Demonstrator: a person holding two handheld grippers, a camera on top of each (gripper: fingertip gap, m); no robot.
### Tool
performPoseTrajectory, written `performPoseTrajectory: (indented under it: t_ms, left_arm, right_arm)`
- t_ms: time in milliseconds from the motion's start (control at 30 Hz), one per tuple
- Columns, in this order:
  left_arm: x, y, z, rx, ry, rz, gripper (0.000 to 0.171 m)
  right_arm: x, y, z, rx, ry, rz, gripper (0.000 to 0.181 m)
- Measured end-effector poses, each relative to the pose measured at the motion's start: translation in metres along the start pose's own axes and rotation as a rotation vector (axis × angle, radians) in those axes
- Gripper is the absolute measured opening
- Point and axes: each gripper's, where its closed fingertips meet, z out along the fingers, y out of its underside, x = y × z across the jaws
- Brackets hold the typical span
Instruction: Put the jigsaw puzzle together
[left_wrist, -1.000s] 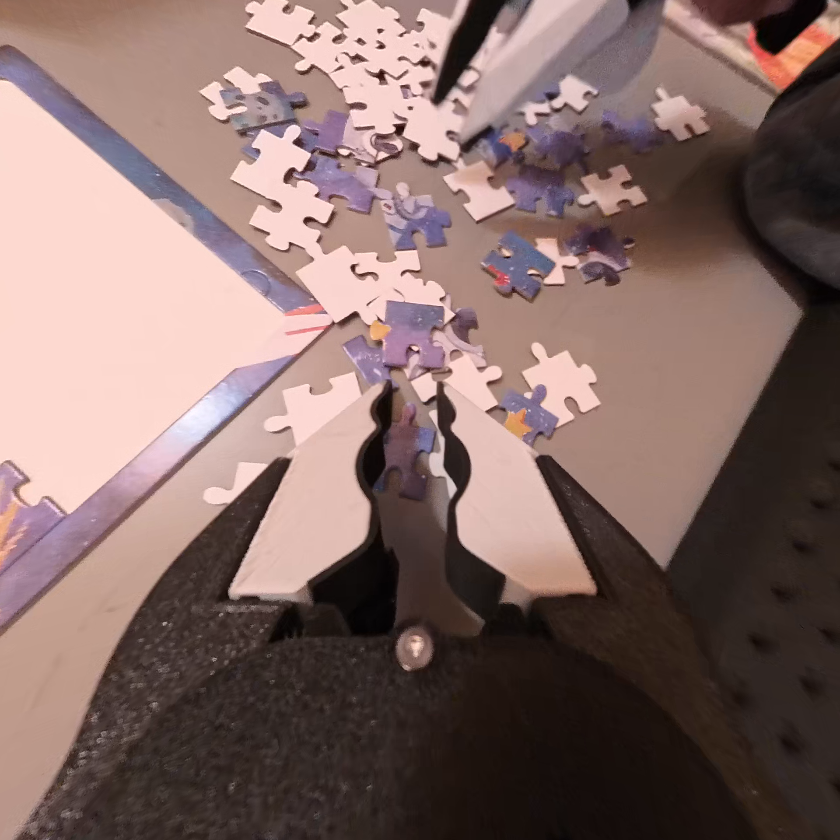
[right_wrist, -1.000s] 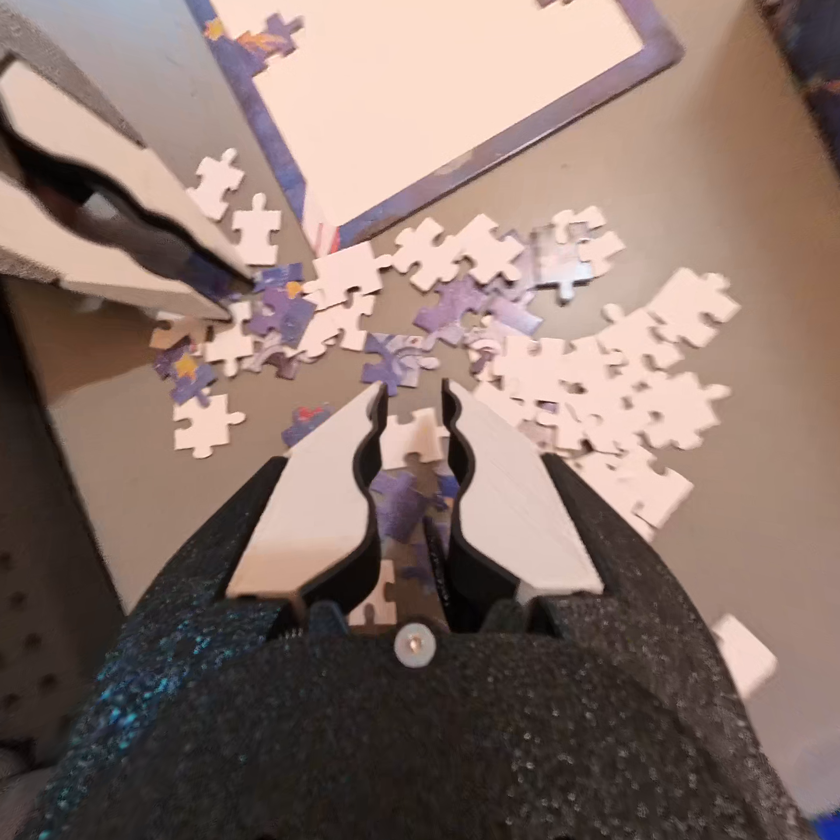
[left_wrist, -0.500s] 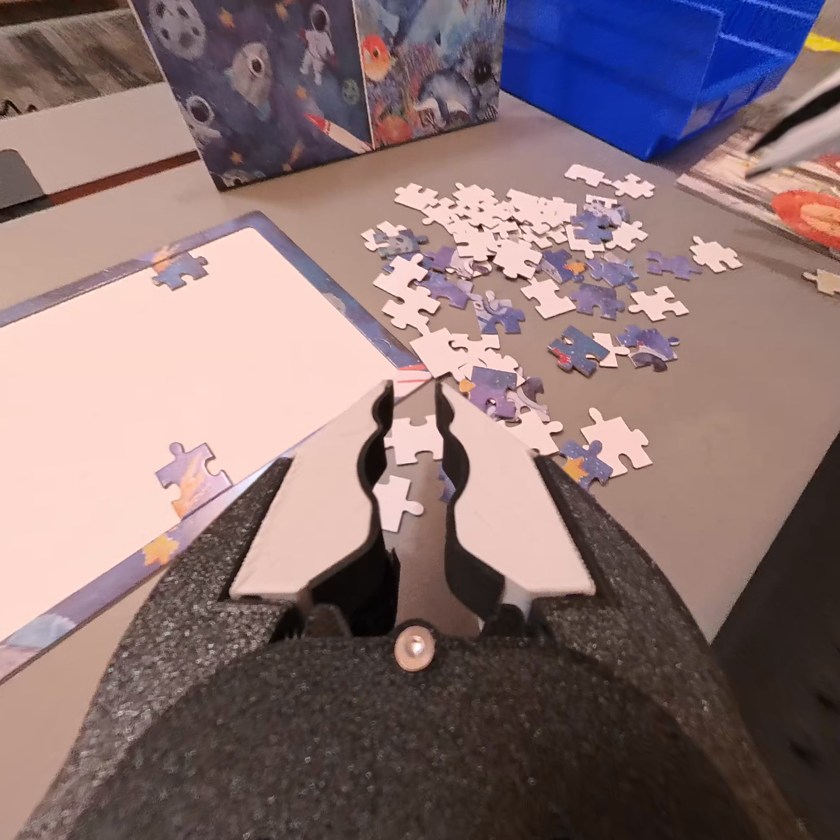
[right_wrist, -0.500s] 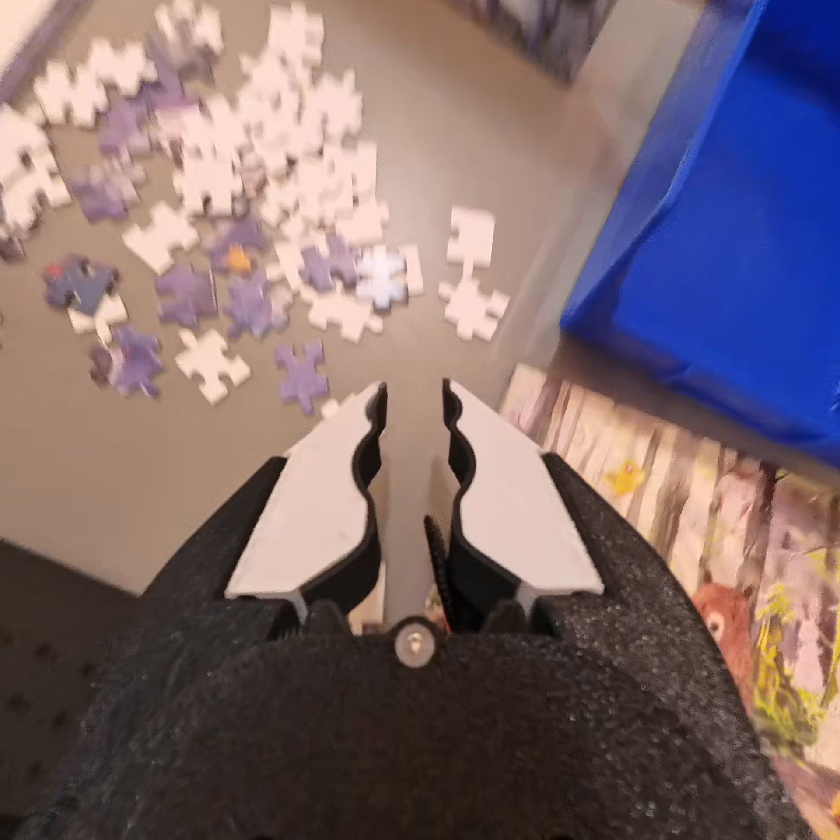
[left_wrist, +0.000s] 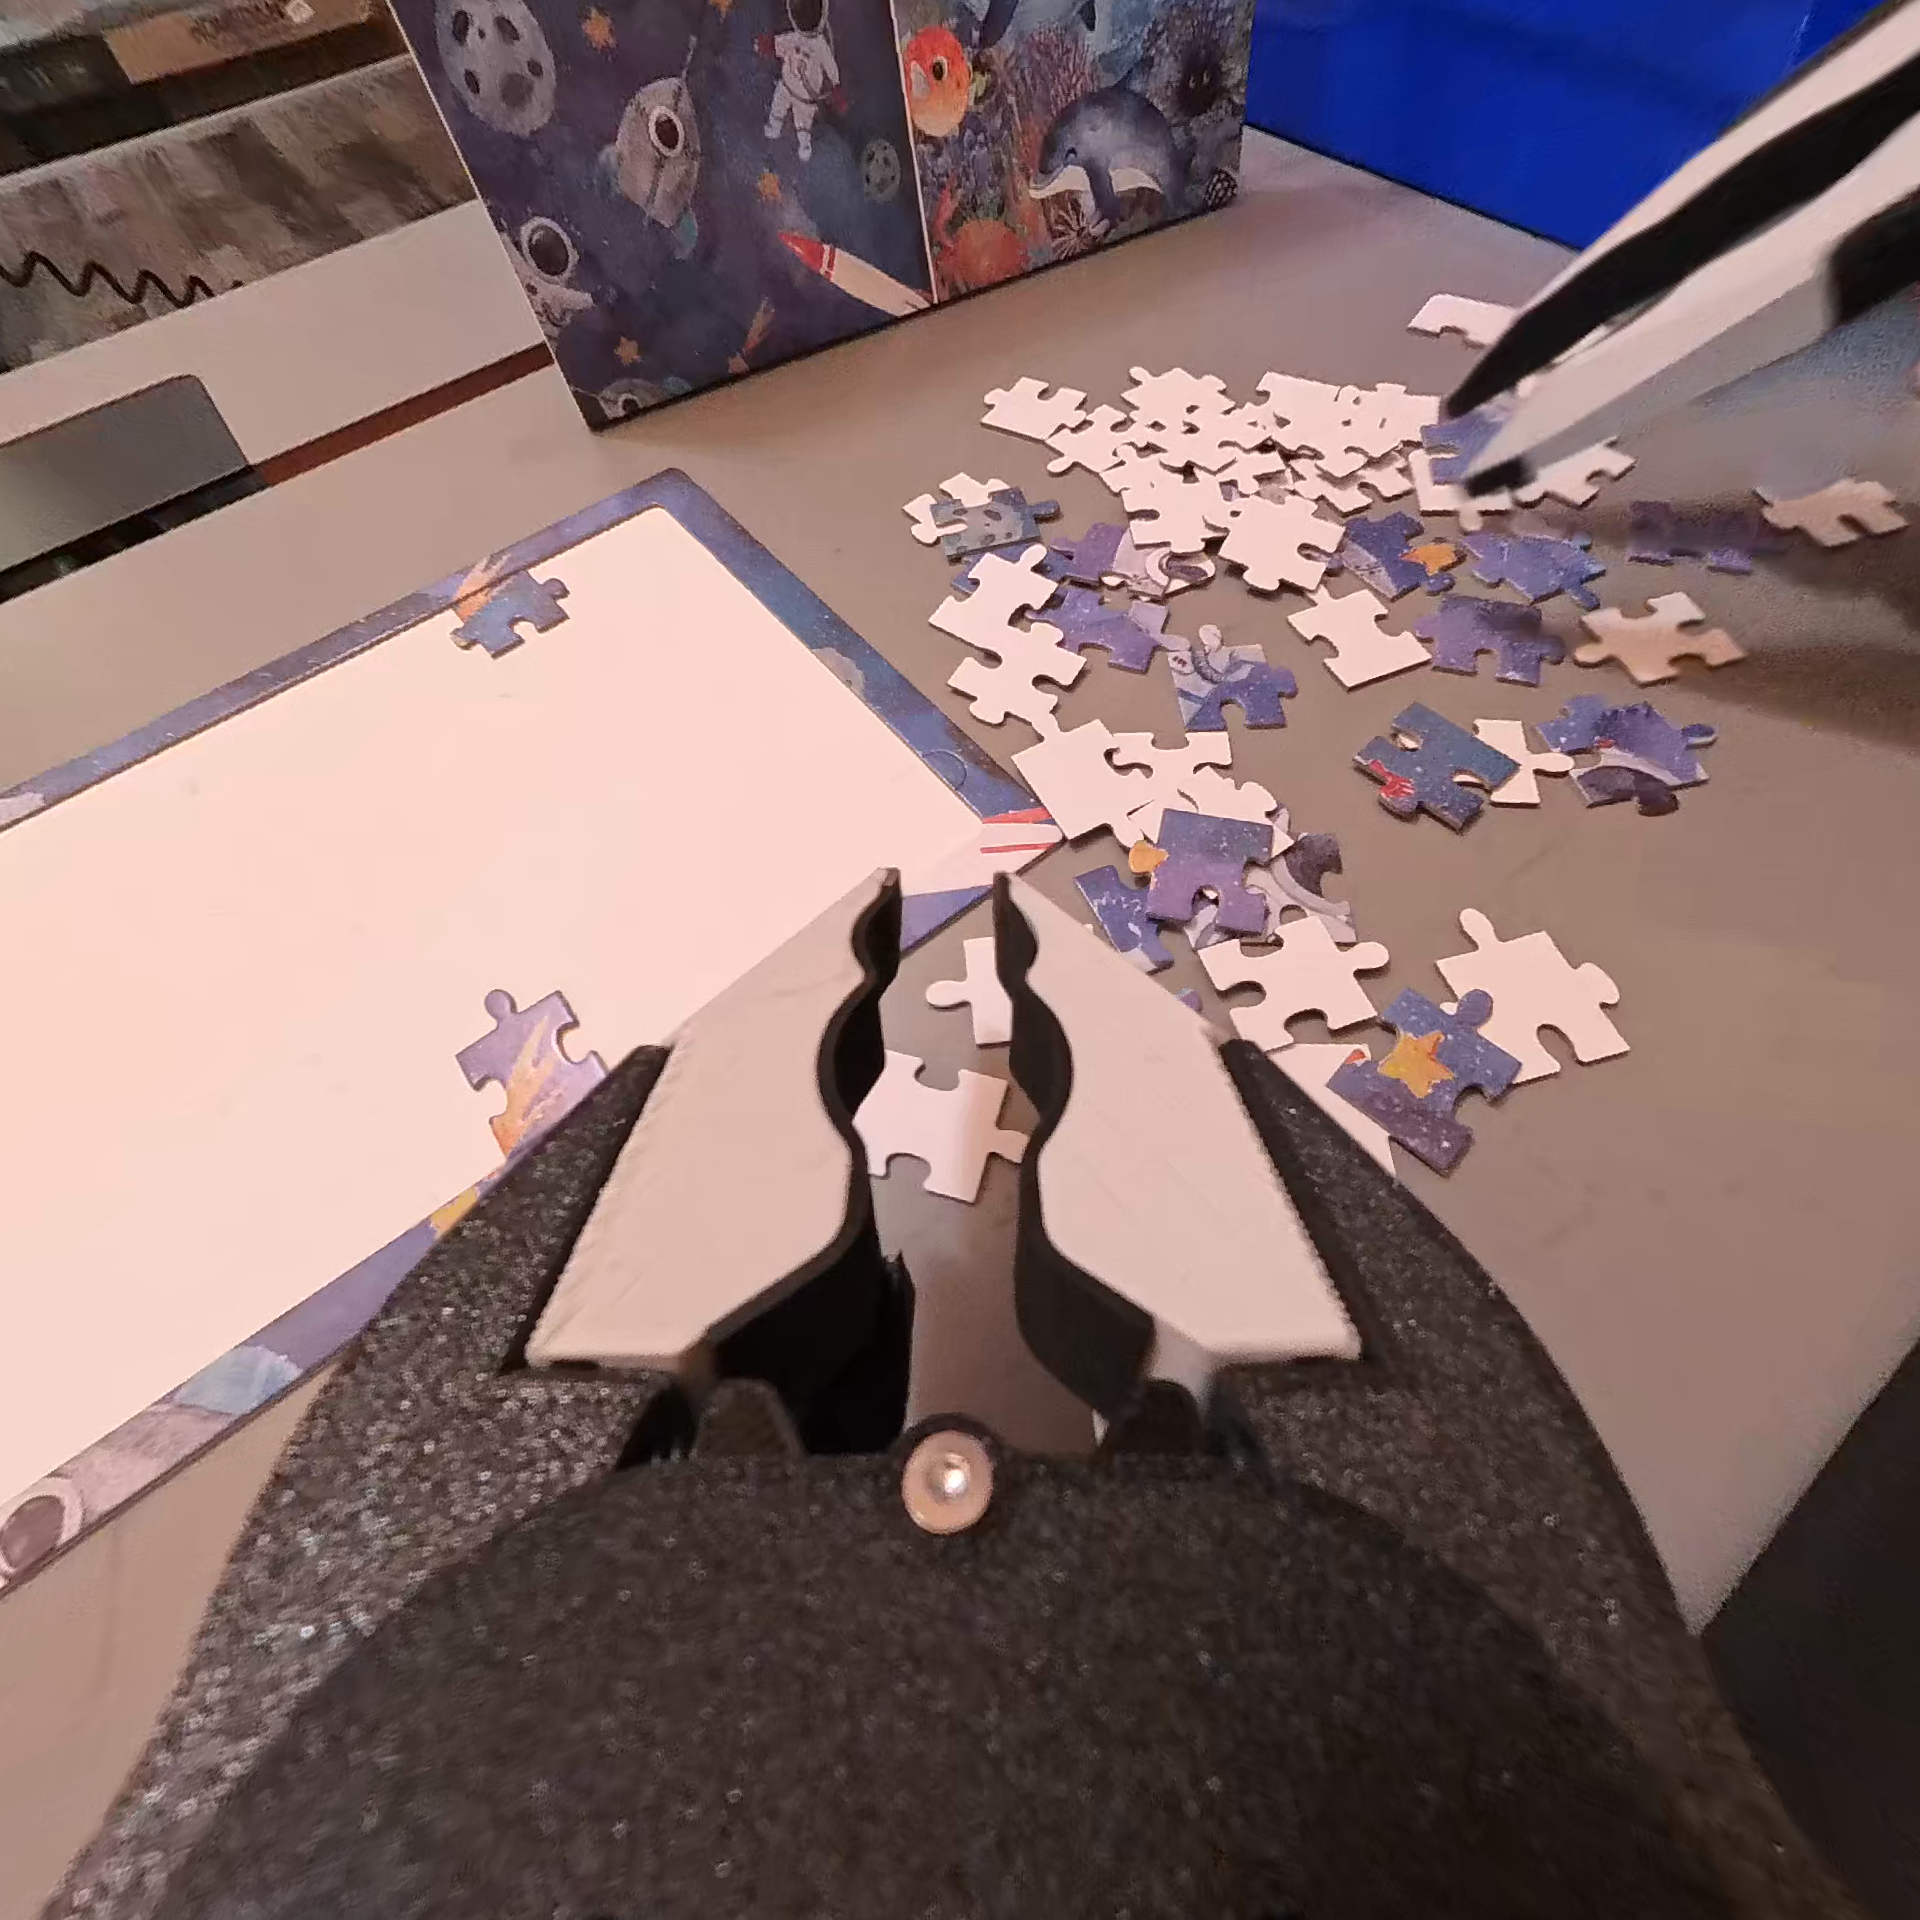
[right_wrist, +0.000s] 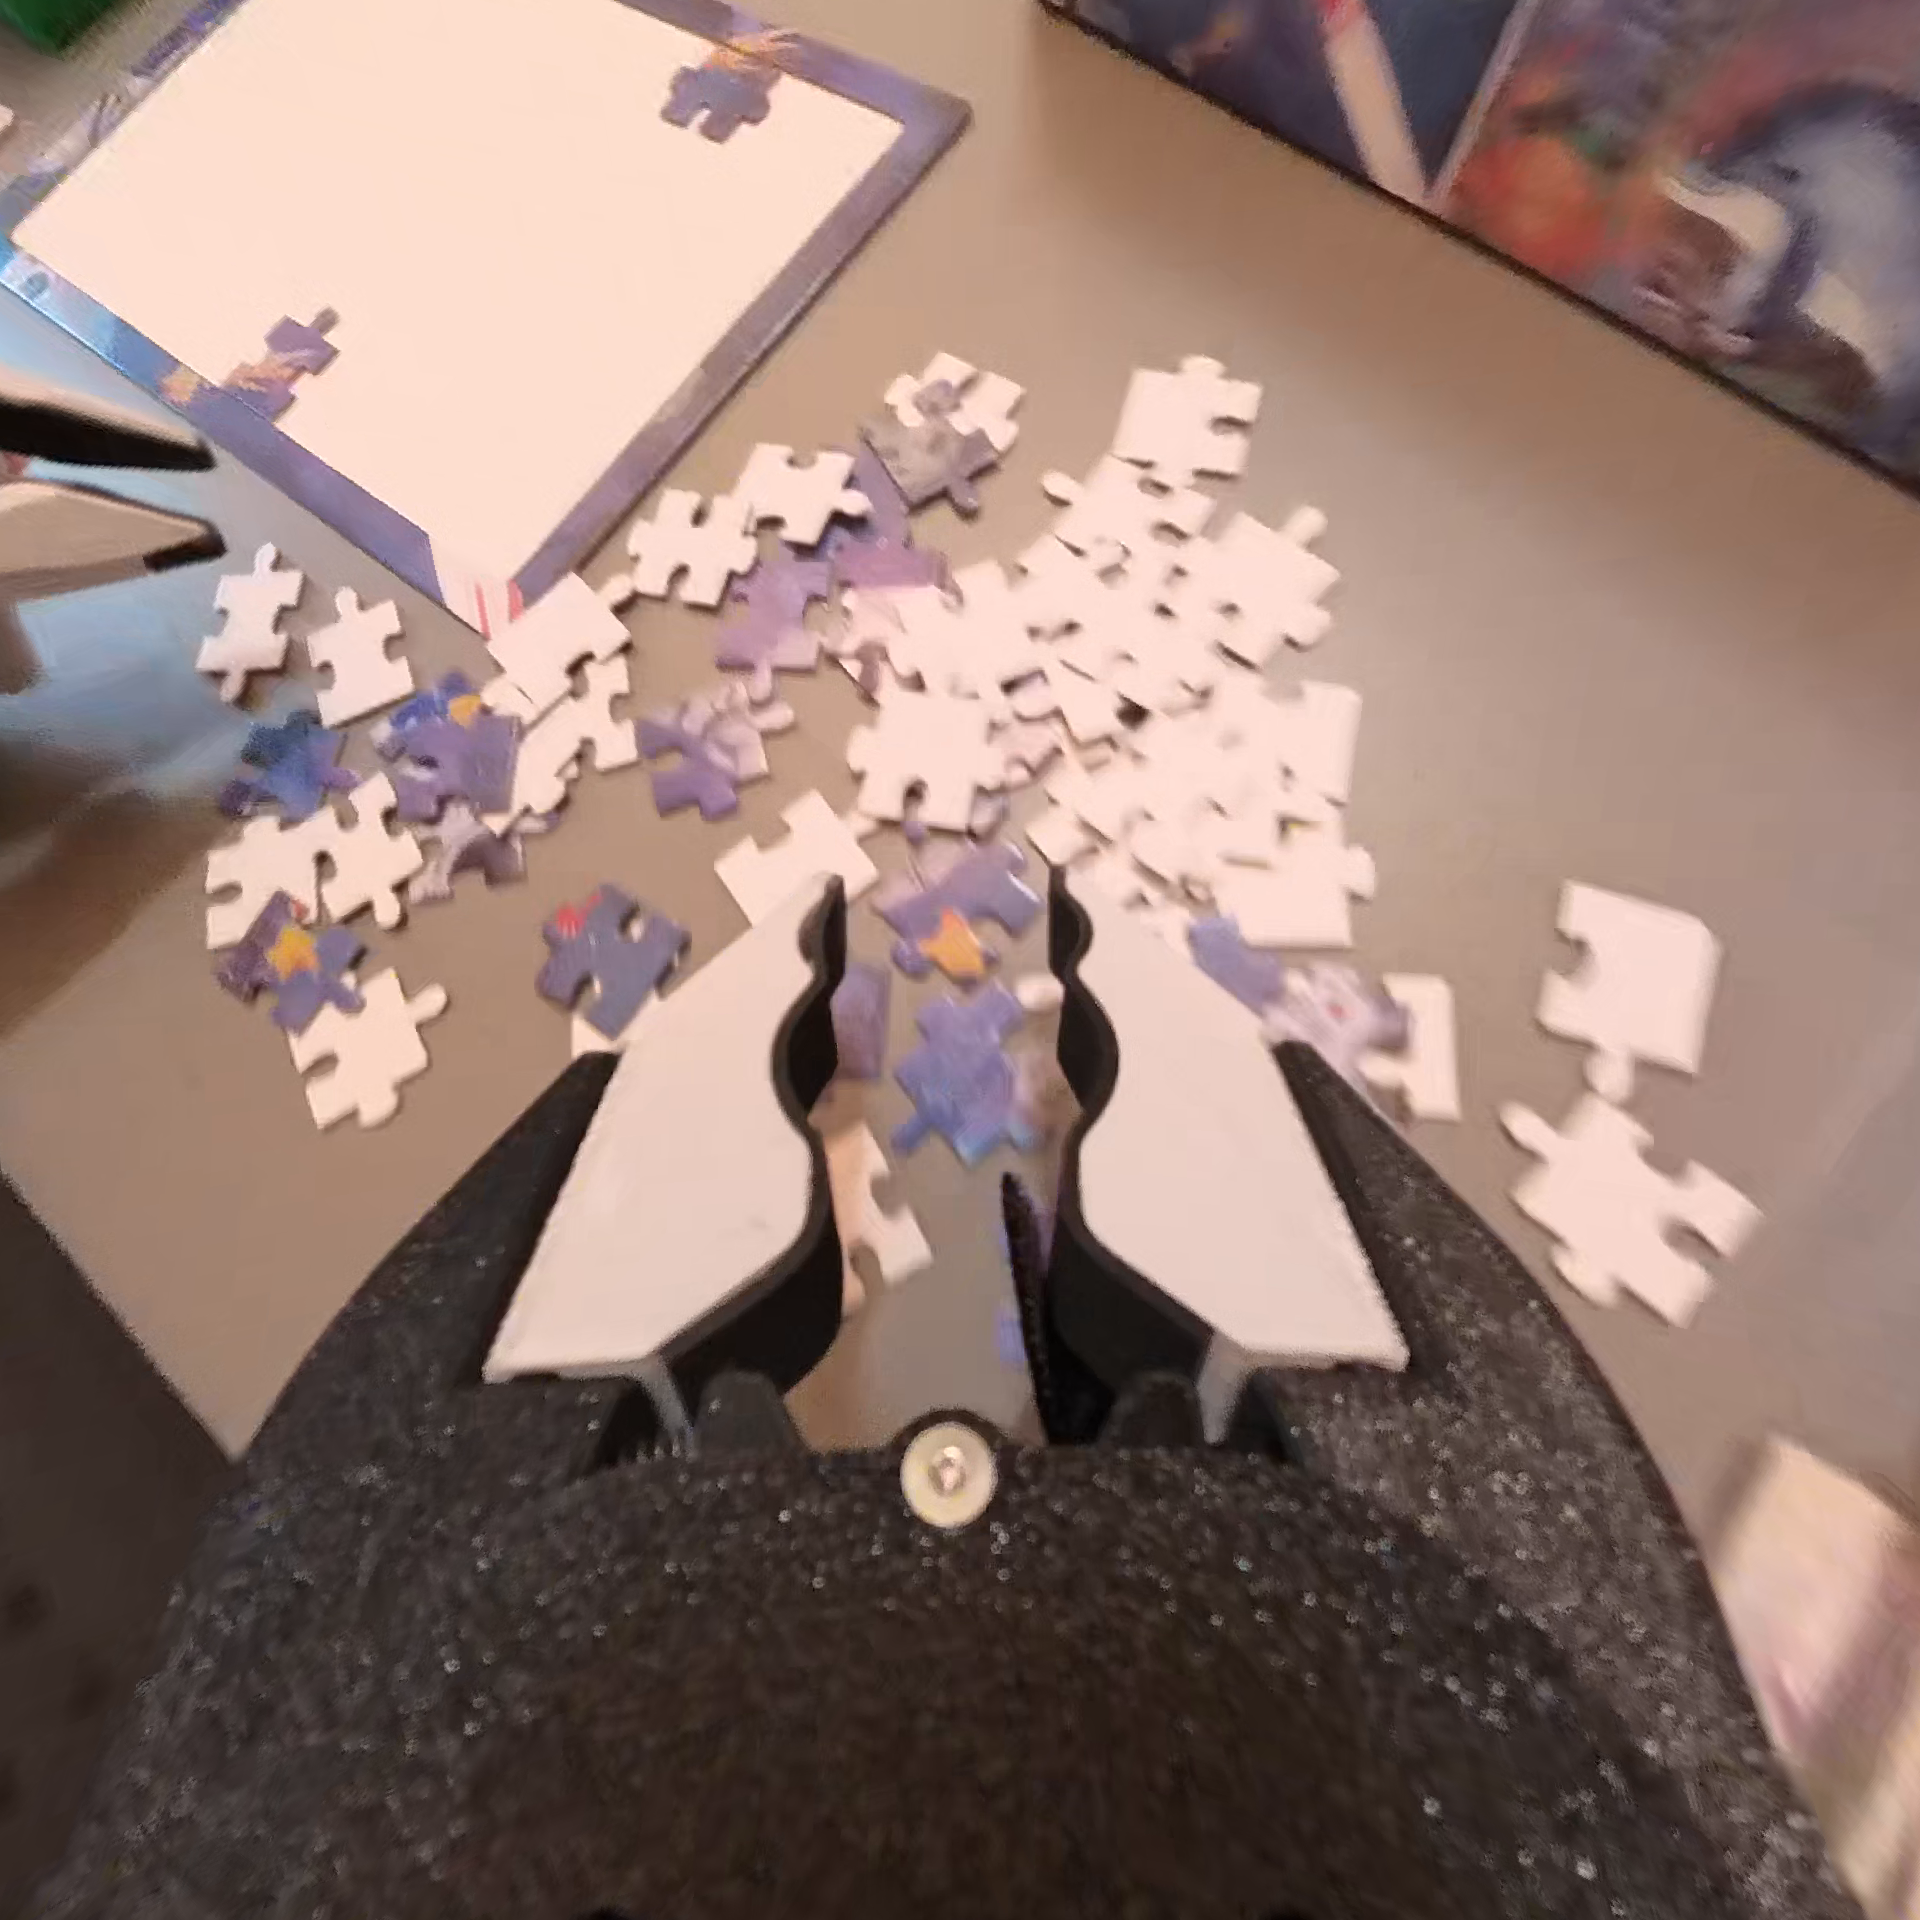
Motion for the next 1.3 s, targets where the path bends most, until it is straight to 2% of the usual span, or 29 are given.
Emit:
performPoseTrajectory:
  t_ms: [67,133,200,267,333,400,467,533,667,733,867,967,1100,1200,1300]
  left_arm:
    - [0.000,-0.001,-0.001,0.006,-0.002,0.007,0.017]
    - [0.000,-0.001,-0.002,0.010,-0.004,0.009,0.017]
    - [0.001,-0.003,-0.003,0.018,-0.001,0.008,0.017]
    - [0.002,-0.003,-0.003,0.018,0.005,0.007,0.017]
    - [0.003,-0.002,-0.003,0.013,0.008,0.013,0.017]
    - [0.005,-0.001,-0.002,0.006,0.007,0.024,0.017]
    - [0.005,0.000,-0.002,0.004,0.002,0.037,0.017]
    - [0.004,0.000,-0.002,0.002,-0.007,0.044,0.017]
    - [0.003,0.001,-0.002,0.001,-0.011,0.038,0.017]
    - [0.002,0.001,-0.002,0.001,-0.014,0.038,0.017]
    - [0.003,0.002,-0.001,-0.010,-0.011,0.040,0.017]
    - [0.003,0.002,-0.001,-0.010,-0.012,0.042,0.017]
    - [0.003,0.002,0.000,-0.010,-0.015,0.047,0.017]
    - [0.003,0.002,-0.001,-0.006,-0.020,0.055,0.017]
    - [0.002,0.001,-0.002,-0.002,-0.023,0.054,0.017]
  right_arm:
    - [-0.003,-0.004,0.022,-0.043,0.030,-0.026,0.046]
    - [0.007,-0.008,0.031,-0.063,0.134,-0.082,0.047]
    - [0.026,-0.012,0.026,-0.054,0.250,-0.135,0.044]
    - [0.043,-0.015,0.018,-0.023,0.279,-0.099,0.034]
    - [0.061,-0.007,0.019,-0.059,0.249,0.000,0.035]
    - [0.069,-0.002,0.024,-0.085,0.184,0.084,0.043]
    - [0.060,-0.003,0.029,-0.067,0.086,0.138,0.046]
    - [0.053,-0.004,0.032,-0.048,0.049,0.147,0.048]
    - [0.013,0.005,0.030,-0.079,-0.087,0.016,0.042]
    - [0.018,0.007,0.022,-0.067,-0.046,-0.018,0.045]
    - [0.060,0.001,-0.002,-0.008,0.144,-0.021,0.041]
    - [0.077,-0.007,-0.009,0.049,0.215,0.029,0.040]
    - [0.074,-0.021,0.012,0.027,0.122,0.107,0.044]
    - [0.075,-0.017,0.030,-0.058,0.147,0.028,0.045]
    - [0.080,-0.009,0.033,-0.104,0.189,-0.027,0.046]
